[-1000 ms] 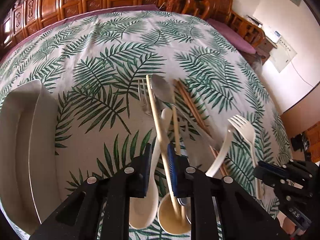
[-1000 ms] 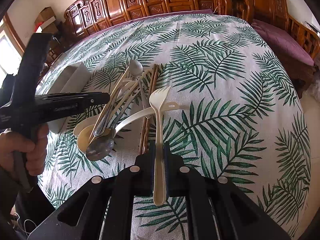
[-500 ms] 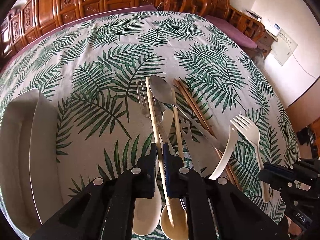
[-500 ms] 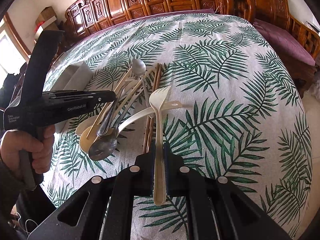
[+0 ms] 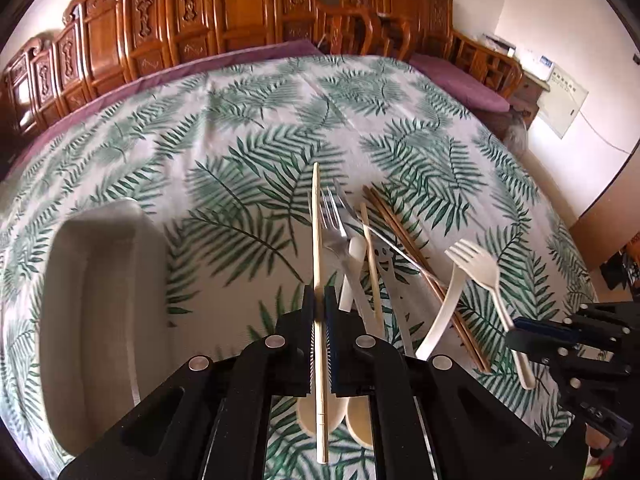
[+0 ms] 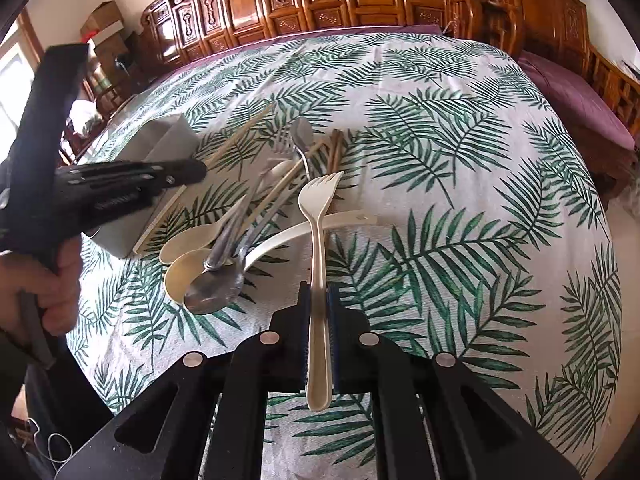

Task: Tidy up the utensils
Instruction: 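Carry the chopstick into the grey tray and open the left gripper while the right carries the fork over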

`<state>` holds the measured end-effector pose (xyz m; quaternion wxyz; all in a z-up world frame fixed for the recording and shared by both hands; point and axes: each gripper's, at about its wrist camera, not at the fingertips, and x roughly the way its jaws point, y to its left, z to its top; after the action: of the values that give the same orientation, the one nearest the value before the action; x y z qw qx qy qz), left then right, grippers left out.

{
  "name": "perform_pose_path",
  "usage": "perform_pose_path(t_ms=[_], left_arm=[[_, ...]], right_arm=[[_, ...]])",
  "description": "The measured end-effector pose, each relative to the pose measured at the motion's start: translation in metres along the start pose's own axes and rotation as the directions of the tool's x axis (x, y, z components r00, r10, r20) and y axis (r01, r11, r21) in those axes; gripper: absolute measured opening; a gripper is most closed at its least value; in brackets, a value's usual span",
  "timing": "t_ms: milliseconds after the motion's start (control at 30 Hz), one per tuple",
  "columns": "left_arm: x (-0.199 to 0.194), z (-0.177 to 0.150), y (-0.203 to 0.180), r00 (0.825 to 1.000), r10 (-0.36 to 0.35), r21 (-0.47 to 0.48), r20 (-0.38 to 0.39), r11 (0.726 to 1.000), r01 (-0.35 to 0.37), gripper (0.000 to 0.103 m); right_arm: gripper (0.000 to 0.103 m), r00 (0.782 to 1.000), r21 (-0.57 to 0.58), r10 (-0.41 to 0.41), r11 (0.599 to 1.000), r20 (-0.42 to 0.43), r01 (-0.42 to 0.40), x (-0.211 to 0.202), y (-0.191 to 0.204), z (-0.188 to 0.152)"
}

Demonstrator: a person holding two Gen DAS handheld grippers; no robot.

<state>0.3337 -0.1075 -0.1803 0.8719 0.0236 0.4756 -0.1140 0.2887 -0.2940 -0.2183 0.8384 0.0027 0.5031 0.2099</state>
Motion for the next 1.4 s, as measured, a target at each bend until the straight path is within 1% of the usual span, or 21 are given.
perform_pose_path(t_ms=[167, 333, 467, 567, 667, 867, 1067, 1133, 1200, 1400], left_arm=[[-0.030, -0.008, 0.008, 0.999, -0.014, 0.004, 0.051, 1.000, 0.014, 0.004], [-0.059, -0.023, 0.023, 0.996, -0.009, 0.013, 0.088, 1.000, 0.008, 0.004], [-0.081, -0.033, 0.044, 0.993, -0.019, -0.025, 0.118, 0.999, 0.022, 0.004], [-0.093, -0.038, 0.057, 0.991, -0.001, -0.031, 0.137, 1.000, 0.005, 0.004], [-0.102, -0.041, 0.074, 0.989, 0.023, -0.036, 0.147, 0.999, -0.018, 0.004], [-0.105, -0.043, 0.109, 0.987, 0.069, -0.073, 0.144, 0.996, -0.059, 0.004], [-0.091, -0.040, 0.140, 0.989, 0.097, -0.108, 0.114, 0.991, -0.084, 0.004], [-0.086, -0.039, 0.146, 0.989, 0.102, -0.115, 0.106, 0.989, -0.090, 0.004], [-0.080, -0.037, 0.152, 0.992, 0.092, -0.126, 0.089, 0.989, -0.080, 0.004], [-0.070, -0.038, 0.158, 0.993, 0.092, -0.126, 0.073, 0.989, -0.082, 0.004]], right_arm=[[0.010, 1.000, -0.016, 0.007, 1.000, 0.020, -0.006, -0.007, 0.009, 0.002], [0.010, 0.999, -0.038, 0.015, 0.999, 0.046, -0.014, -0.019, 0.020, 0.006], [0.010, 0.997, -0.055, 0.026, 0.998, 0.066, -0.022, -0.028, 0.030, 0.009], [0.010, 0.996, -0.069, 0.036, 0.997, 0.079, -0.030, -0.035, 0.038, 0.011], [0.010, 0.994, -0.087, 0.065, 0.995, 0.085, -0.057, -0.039, 0.048, 0.012], [0.010, 0.993, -0.134, 0.081, 0.989, 0.089, -0.069, -0.041, 0.075, 0.015], [0.010, 0.990, -0.171, 0.103, 0.982, 0.098, -0.085, -0.041, 0.105, 0.024], [0.010, 0.990, -0.174, 0.108, 0.981, 0.094, -0.090, -0.037, 0.114, 0.028], [0.010, 0.990, -0.177, 0.108, 0.980, 0.090, -0.091, -0.034, 0.123, 0.033], [0.010, 0.990, -0.195, 0.114, 0.976, 0.083, -0.096, -0.030, 0.148, 0.044]])
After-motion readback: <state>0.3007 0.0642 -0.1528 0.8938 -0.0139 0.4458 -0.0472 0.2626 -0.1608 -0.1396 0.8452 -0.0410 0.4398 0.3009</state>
